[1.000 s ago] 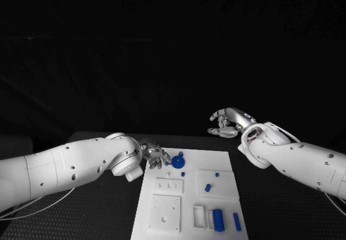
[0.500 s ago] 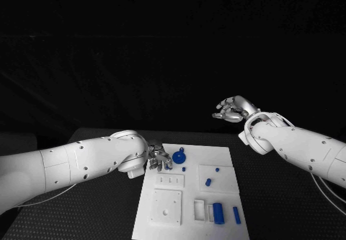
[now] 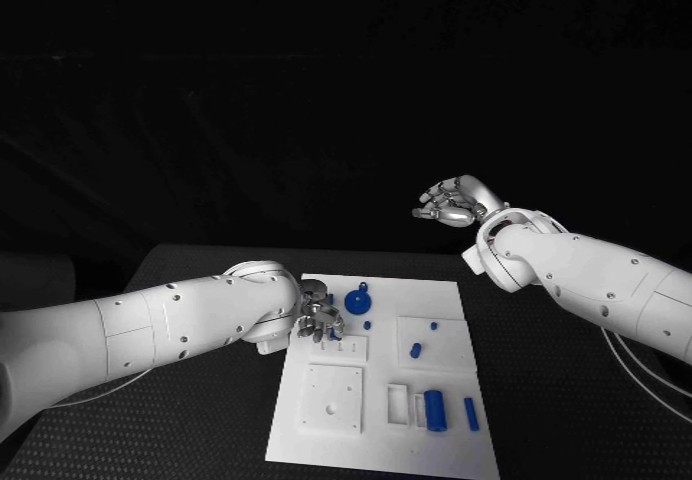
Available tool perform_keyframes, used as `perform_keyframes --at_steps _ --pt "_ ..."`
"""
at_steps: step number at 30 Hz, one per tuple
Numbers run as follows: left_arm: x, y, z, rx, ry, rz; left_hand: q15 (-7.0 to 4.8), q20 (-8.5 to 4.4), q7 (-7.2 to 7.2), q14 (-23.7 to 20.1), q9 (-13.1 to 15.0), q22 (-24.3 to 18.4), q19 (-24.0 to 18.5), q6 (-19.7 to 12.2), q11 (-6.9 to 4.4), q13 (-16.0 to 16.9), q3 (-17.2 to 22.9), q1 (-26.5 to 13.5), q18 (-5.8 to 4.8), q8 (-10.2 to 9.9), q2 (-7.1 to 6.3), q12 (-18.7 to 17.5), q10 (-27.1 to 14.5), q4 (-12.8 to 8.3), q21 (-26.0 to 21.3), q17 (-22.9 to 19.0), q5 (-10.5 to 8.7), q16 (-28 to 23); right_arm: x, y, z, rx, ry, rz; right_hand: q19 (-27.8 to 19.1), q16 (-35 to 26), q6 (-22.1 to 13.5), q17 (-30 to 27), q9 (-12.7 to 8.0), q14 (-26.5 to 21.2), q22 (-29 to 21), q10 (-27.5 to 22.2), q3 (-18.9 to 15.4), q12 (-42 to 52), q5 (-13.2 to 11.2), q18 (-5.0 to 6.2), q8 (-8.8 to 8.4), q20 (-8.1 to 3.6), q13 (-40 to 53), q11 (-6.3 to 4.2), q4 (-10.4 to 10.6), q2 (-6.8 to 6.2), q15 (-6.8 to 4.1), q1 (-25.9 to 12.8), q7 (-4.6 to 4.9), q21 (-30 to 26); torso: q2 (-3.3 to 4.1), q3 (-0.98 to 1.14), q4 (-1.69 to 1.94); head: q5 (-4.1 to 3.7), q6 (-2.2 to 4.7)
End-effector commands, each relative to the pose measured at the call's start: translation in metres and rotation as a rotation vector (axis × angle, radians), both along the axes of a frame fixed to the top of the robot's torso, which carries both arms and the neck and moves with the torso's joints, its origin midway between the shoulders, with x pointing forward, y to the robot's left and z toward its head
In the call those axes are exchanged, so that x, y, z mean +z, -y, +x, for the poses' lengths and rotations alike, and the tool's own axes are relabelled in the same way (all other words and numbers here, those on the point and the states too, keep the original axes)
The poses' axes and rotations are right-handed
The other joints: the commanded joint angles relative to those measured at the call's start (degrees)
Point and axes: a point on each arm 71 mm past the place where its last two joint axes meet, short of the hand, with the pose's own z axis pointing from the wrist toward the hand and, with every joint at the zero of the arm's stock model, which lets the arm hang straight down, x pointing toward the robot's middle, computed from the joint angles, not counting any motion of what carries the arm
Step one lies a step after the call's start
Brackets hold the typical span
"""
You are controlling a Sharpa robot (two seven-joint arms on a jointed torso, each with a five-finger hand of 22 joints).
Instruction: Assemble the parts on the task board
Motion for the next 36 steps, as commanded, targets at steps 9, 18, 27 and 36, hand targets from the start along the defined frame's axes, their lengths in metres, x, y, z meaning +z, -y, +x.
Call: perform_keyframes --at_steps 9,18,27,36 --pt "-0.013 0.005 0.000 -0.019 -0.006 0.032 -0.10 -5.81 -6.41 0.38 6.08 0.98 0.10 9.35 -0.59 1.01 4.65 -1.80 0.31 6.05 -0.30 1.30 0.35 -0.37 1.40 -0.03 0.27 1.24 0.000 -0.010 0.000 0.041 -0.025 0.070 -0.82 -1.56 0.12 -1.68 -0.48 0.29 0.57 2.31 -0.57 -2.94 0.74 -0.63 0.38 0.28 -3.15 0.34 -0.26 0.57 0.71 -0.07 -0.13 -1.13 0.02 -0.14 0.19 -0.20 -1.02" --pt "-0.018 0.009 -0.003 -0.035 -0.023 0.033 -0.15 -5.84 -6.49 0.45 6.30 0.97 0.17 9.40 -0.67 1.29 5.03 -2.34 0.39 6.37 -0.10 1.66 0.41 -0.61 1.81 -0.02 0.38 1.62 0.000 -0.012 -0.001 0.045 -0.029 0.071 -0.90 -1.74 0.03 -1.89 -0.58 0.34 0.68 2.57 -0.72 -3.37 0.87 -0.63 0.35 0.33 -3.63 0.37 -0.25 0.57 0.76 -0.11 -0.08 -1.35 -0.02 -0.16 0.12 -0.17 -1.40" --pt "-0.019 0.012 -0.004 -0.038 -0.017 0.024 -0.17 -5.85 -6.54 0.48 6.45 0.96 0.18 9.41 -0.71 1.47 5.24 -2.65 0.45 6.59 0.01 1.89 0.44 -0.70 2.05 -0.02 0.41 1.85 0.000 -0.015 -0.001 0.053 -0.033 0.072 -0.98 -1.87 0.02 -2.06 -0.65 0.35 0.76 2.76 -0.83 -3.71 1.12 -0.62 0.38 0.38 -4.03 0.39 -0.29 0.64 0.81 -0.08 -0.07 -1.56 -0.04 -0.12 0.11 -0.10 -1.50" --pt "-0.019 0.011 -0.003 -0.037 0.007 0.032 -0.21 -5.87 -6.56 0.49 6.53 0.95 0.22 9.38 -0.74 1.56 5.34 -2.83 0.48 6.70 0.03 2.01 0.41 -0.68 2.20 -0.04 0.37 1.97 0.000 -0.015 -0.001 0.053 -0.034 0.071 -1.08 -2.07 0.05 -2.30 -0.77 0.31 0.89 3.08 -0.96 -4.18 1.99 -0.61 0.43 0.45 -4.62 0.42 -0.34 0.70 0.88 -0.02 -0.08 -1.91 -0.03 -0.12 0.13 -0.12 -1.41"
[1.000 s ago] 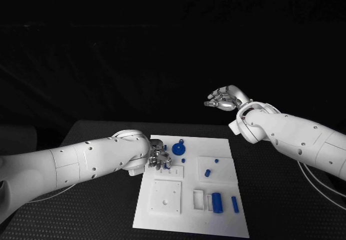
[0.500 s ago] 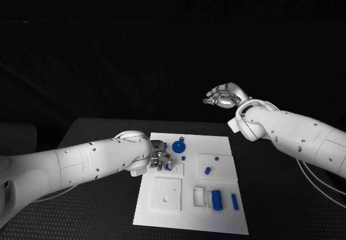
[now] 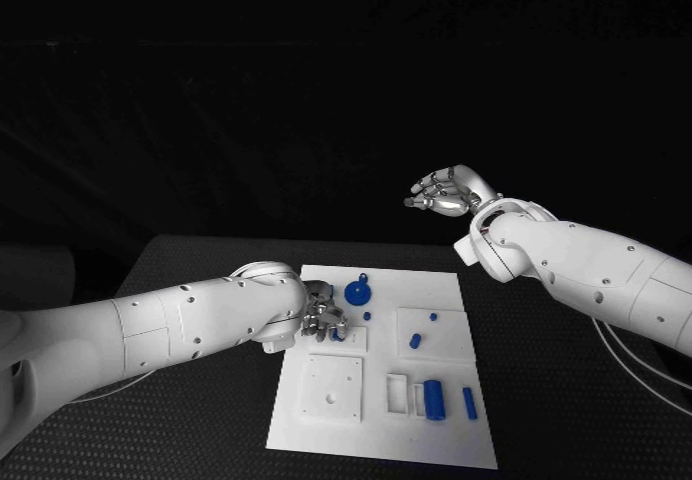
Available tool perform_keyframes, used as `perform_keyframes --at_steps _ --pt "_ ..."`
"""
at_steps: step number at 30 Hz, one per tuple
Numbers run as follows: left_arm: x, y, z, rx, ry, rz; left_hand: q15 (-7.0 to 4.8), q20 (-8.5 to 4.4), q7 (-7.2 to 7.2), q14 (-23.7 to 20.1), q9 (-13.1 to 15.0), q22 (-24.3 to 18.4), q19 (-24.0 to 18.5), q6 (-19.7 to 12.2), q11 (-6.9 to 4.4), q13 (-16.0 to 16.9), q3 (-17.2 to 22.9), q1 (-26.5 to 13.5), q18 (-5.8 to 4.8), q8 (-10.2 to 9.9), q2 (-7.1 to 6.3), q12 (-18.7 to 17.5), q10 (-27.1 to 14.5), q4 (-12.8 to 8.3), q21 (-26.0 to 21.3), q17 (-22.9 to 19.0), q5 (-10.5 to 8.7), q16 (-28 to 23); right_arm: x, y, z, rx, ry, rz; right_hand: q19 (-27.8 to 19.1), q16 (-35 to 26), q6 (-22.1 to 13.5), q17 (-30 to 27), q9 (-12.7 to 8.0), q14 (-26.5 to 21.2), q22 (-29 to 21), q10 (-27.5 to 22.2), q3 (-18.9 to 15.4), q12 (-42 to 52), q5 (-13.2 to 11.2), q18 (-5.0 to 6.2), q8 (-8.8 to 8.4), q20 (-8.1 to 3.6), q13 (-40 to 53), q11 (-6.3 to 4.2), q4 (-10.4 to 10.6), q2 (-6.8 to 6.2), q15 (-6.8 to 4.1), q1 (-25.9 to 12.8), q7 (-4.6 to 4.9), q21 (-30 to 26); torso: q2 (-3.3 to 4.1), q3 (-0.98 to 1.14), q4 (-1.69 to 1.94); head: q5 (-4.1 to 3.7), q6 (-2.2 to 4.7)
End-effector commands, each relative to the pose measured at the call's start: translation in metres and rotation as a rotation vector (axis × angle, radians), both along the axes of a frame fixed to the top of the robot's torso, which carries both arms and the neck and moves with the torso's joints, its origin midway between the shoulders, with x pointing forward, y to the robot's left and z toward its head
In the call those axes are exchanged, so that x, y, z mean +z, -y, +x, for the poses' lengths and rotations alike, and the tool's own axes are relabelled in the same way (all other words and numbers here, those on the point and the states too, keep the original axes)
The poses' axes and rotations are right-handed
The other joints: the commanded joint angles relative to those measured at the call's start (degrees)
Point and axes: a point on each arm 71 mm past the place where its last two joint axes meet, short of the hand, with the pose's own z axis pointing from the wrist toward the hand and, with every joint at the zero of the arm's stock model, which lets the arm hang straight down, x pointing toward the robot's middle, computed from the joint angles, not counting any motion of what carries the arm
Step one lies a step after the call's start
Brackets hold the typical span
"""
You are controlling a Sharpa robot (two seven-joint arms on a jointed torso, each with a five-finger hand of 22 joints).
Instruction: Assemble the parts on the task board
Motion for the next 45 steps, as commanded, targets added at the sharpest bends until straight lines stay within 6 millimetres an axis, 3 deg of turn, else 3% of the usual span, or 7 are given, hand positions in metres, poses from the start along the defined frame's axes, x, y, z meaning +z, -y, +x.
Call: perform_keyframes --at_steps 1,45 --pt "0.0006 0.0010 0.0004 -0.008 0.018 -0.001 -0.22 -5.88 -6.56 0.08 4.45 0.92 0.23 9.38 -0.59 0.08 1.99 -0.06 0.49 4.95 0.59 0.24 0.18 1.75 0.23 -0.03 0.23 0.30 0.0004 -0.0022 -0.0005 0.018 0.000 0.001 -0.41 -0.27 -0.16 -0.10 -0.07 0.07 0.10 0.33 -0.35 -0.27 0.28 -0.26 0.23 0.16 -0.14 -0.09 -0.03 0.62 0.46 -0.11 0.11 -0.44 0.01 0.00 -0.02 0.01 0.13" --pt "-0.0039 0.0037 0.0002 -0.008 0.018 0.006 -0.35 -5.94 -6.52 -0.08 4.80 0.76 0.16 8.97 -0.63 0.20 2.51 -0.67 0.61 5.22 1.08 0.37 -0.15 1.93 0.68 -0.32 -0.77 0.46 0.0000 -0.0053 -0.0008 0.024 -0.008 0.002 -1.18 -0.86 -0.29 -0.60 -0.34 -0.67 0.26 0.57 -0.70 -1.07 0.77 -0.42 0.23 0.38 -1.18 0.03 0.12 0.56 0.85 -0.23 0.18 -1.51 0.03 -0.05 0.00 -0.16 0.16"
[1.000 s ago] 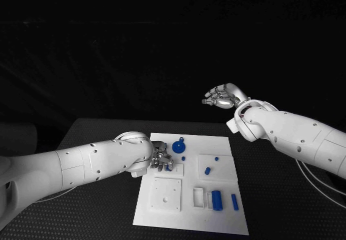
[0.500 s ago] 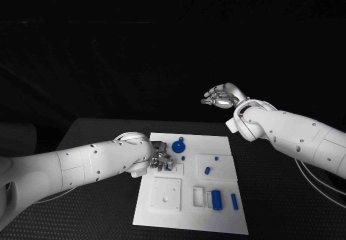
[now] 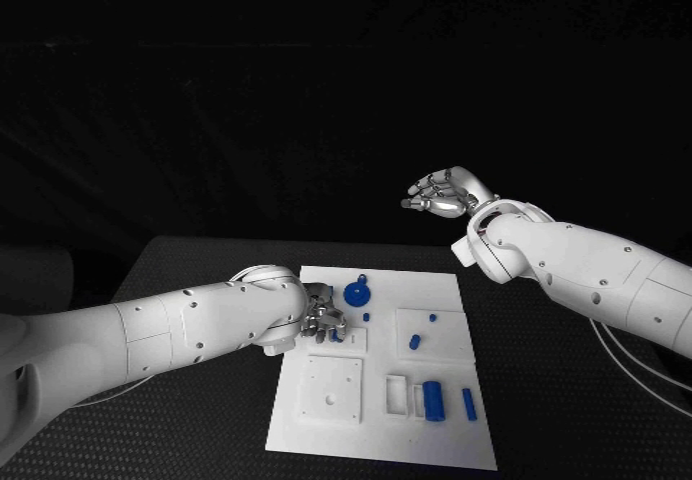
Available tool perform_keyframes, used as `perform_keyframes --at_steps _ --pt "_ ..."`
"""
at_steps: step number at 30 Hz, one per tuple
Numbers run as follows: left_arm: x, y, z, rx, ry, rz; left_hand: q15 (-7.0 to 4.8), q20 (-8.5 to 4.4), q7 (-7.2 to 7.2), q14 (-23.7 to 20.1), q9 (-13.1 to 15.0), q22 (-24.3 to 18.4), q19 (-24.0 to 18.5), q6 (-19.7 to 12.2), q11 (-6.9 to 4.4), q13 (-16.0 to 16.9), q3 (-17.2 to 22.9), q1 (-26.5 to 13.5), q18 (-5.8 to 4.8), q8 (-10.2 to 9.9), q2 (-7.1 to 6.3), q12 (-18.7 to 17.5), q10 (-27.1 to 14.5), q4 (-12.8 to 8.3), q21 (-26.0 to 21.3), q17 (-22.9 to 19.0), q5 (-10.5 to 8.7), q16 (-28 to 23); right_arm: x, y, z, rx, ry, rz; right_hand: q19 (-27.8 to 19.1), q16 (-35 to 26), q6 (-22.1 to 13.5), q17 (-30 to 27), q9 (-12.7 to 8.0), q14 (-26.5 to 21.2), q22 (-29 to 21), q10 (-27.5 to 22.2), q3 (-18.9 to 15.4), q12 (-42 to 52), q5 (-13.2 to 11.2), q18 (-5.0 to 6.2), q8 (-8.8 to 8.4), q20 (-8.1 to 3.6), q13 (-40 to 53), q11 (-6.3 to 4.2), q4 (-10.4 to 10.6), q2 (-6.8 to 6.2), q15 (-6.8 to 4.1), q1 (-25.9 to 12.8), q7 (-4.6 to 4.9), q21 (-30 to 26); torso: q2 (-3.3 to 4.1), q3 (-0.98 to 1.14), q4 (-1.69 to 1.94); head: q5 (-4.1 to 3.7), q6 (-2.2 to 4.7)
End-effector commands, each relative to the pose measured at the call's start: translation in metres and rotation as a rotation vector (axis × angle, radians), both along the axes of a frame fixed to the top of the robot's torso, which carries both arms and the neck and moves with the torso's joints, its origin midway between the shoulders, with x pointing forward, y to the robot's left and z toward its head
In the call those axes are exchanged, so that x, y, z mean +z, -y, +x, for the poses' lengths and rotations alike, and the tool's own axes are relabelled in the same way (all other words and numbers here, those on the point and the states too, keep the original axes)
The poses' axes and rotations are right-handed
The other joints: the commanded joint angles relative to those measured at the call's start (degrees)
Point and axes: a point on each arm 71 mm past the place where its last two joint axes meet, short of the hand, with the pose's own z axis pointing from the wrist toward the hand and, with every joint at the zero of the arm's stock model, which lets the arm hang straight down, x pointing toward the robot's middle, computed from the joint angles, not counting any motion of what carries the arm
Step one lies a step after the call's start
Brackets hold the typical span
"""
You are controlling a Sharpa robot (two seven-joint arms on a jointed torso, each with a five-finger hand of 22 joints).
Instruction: Assemble the parts on the task board
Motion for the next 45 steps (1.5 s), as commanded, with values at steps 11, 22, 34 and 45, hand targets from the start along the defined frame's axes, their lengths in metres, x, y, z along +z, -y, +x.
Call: perform_keyframes --at_steps 11,22,34,45 --pt "-0.0034 0.0025 -0.0007 -0.016 -0.006 0.013 -0.27 -5.95 -6.52 0.06 4.07 0.73 0.16 8.95 -0.51 0.06 2.42 -0.14 0.62 5.23 0.56 0.38 -0.34 2.08 0.27 -0.10 -0.19 0.27 0.0000 -0.0027 -0.0004 0.018 -0.005 0.000 -0.43 -0.23 -0.27 -0.09 -0.08 -0.08 0.10 0.57 -0.23 -0.46 0.38 -0.43 0.26 -0.02 -0.16 0.04 -0.03 0.36 0.28 0.02 0.17 -0.42 -0.01 -0.02 -0.02 -0.05 -0.12" --pt "-0.0040 -0.0022 0.0003 -0.014 -0.006 0.027 -0.30 -5.97 -6.56 0.15 4.19 0.72 0.18 9.02 -0.53 0.12 2.48 -0.18 0.64 5.36 0.64 0.52 -0.22 2.05 0.38 -0.11 -0.23 0.42 -0.0002 -0.0034 -0.0002 0.020 -0.006 0.000 -0.47 -0.26 -0.25 -0.14 -0.12 -0.12 0.14 0.64 -0.23 -0.56 0.77 -0.43 0.29 0.02 -0.33 0.05 -0.01 0.39 0.33 0.07 0.16 -0.59 0.00 0.04 0.02 -0.03 -0.12" --pt "-0.0052 -0.0002 -0.0019 -0.036 -0.030 0.034 -0.32 -6.00 -6.70 0.25 4.49 0.75 0.13 9.20 -0.48 0.35 2.62 -0.40 0.67 5.72 0.71 0.95 0.01 1.58 0.73 -0.08 1.24 0.89 -0.0004 -0.0036 0.0000 0.021 -0.008 -0.001 -0.48 -0.28 -0.25 -0.18 -0.16 -0.14 0.19 0.70 -0.25 -0.63 1.11 -0.42 0.30 0.04 -0.45 0.06 0.01 0.43 0.35 0.09 0.16 -0.72 -0.01 0.02 0.02 0.01 -0.33" --pt "-0.0052 0.0015 -0.0017 -0.039 -0.030 0.031 -0.30 -6.02 -7.24 0.32 5.20 0.79 0.00 9.77 -0.20 1.51 2.48 -2.33 0.84 7.19 1.81 3.04 0.36 1.74 2.03 0.20 2.02 2.71 -0.0006 -0.0039 0.0002 0.022 -0.010 -0.001 -0.46 -0.29 -0.22 -0.23 -0.20 -0.16 0.25 0.78 -0.29 -0.71 1.55 -0.41 0.33 0.06 -0.60 0.06 0.05 0.50 0.37 0.08 0.16 -0.85 -0.01 0.04 -0.03 0.21 -0.43"
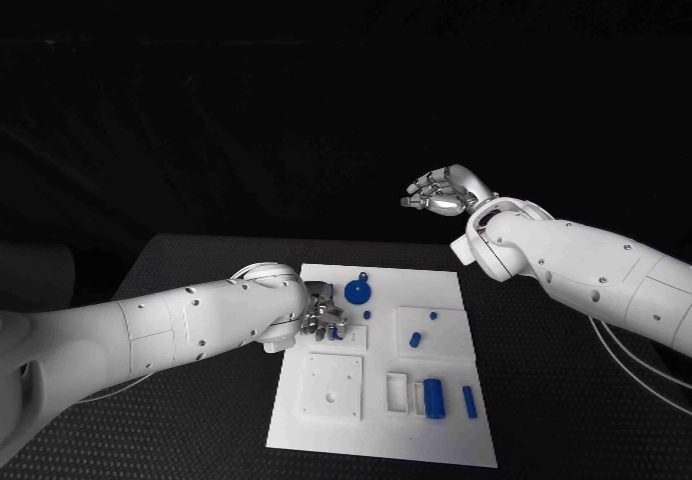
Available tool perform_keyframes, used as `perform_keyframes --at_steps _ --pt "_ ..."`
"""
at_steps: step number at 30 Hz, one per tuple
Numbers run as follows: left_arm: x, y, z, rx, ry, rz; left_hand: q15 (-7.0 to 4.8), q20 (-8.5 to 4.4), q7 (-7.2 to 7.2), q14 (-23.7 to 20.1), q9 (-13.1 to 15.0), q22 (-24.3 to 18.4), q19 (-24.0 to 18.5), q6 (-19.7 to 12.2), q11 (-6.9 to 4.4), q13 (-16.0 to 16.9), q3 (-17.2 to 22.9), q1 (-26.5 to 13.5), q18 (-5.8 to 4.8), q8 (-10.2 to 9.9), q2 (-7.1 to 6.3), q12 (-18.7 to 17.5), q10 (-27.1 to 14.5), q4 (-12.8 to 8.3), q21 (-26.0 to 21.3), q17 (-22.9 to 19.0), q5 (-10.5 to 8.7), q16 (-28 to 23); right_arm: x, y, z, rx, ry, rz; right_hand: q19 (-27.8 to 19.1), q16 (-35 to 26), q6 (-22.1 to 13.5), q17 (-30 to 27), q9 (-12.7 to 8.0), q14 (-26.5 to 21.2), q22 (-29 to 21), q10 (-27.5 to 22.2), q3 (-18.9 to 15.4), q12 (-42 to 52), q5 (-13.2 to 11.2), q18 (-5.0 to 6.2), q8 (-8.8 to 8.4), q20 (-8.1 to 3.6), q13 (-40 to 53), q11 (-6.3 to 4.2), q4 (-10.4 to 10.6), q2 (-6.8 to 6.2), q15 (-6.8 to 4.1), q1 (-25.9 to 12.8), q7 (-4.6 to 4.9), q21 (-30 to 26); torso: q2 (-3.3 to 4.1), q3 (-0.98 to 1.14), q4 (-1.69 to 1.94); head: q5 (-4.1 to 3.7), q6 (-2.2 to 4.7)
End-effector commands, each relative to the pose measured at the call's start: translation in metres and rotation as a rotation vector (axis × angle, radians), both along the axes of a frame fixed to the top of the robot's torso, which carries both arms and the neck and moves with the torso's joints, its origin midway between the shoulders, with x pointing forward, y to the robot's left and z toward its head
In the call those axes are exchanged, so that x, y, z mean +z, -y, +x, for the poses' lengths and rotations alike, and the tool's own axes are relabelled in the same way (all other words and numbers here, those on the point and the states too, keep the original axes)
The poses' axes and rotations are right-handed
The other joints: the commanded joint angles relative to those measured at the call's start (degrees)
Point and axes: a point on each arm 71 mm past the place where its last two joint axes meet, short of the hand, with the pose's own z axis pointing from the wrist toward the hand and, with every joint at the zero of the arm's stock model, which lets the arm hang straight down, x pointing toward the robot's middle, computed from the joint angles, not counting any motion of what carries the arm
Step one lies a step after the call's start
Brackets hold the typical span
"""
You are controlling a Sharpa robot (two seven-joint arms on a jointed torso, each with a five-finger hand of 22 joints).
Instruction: Assemble the parts on the task board
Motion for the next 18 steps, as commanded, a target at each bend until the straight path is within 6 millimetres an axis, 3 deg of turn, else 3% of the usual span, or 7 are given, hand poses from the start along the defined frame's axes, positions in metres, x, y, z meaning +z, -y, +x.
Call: perform_keyframes --at_steps 1,10,18 --pt "-0.0033 0.0017 -0.0026 -0.025 -0.025 0.013 -0.28 -6.02 -7.25 0.08 -0.08 0.82 0.00 9.77 -0.16 0.16 2.17 -0.31 0.85 7.01 0.71 0.34 0.31 2.08 0.36 0.08 -0.78 0.29 0.0000 -0.0012 -0.0001 0.014 -0.004 -0.001 -0.47 -0.29 -0.22 -0.07 -0.05 -0.17 0.10 0.37 -0.30 -0.27 0.23 -0.41 0.34 0.07 -0.06 0.06 0.05 0.51 0.38 0.07 0.16 -0.30 -0.01 0.02 -0.04 0.12 -0.05" --pt "-0.0032 0.0026 -0.0013 -0.019 -0.023 0.007 -0.37 -6.09 -7.54 0.18 0.18 0.73 0.07 10.05 -0.07 0.79 2.23 -1.43 1.03 7.86 1.06 1.72 0.31 3.42 1.15 0.10 -2.18 1.38 -0.0001 -0.0013 -0.0002 0.015 -0.005 -0.001 -0.44 -0.31 -0.21 -0.16 -0.15 -0.23 0.25 0.50 -0.35 -0.42 1.44 -0.38 0.38 0.11 -0.30 0.06 0.02 0.58 0.41 0.14 0.15 -0.56 0.01 0.01 -0.04 0.16 0.00" --pt "-0.0034 0.0067 -0.0017 -0.029 -0.026 0.012 -0.47 -6.16 -7.66 0.31 0.34 0.74 0.14 10.18 -0.16 0.96 2.36 -1.51 1.13 8.22 1.27 2.24 0.38 3.61 1.49 0.13 -2.30 1.84 -0.0003 -0.0021 -0.0002 0.018 -0.006 -0.001 -0.40 -0.31 -0.19 -0.21 -0.22 -0.23 0.38 0.58 -0.40 -0.52 2.26 -0.36 0.41 0.14 -0.43 0.06 0.02 0.71 0.42 0.14 0.15 -0.74 0.03 0.02 -0.02 0.16 -0.17"
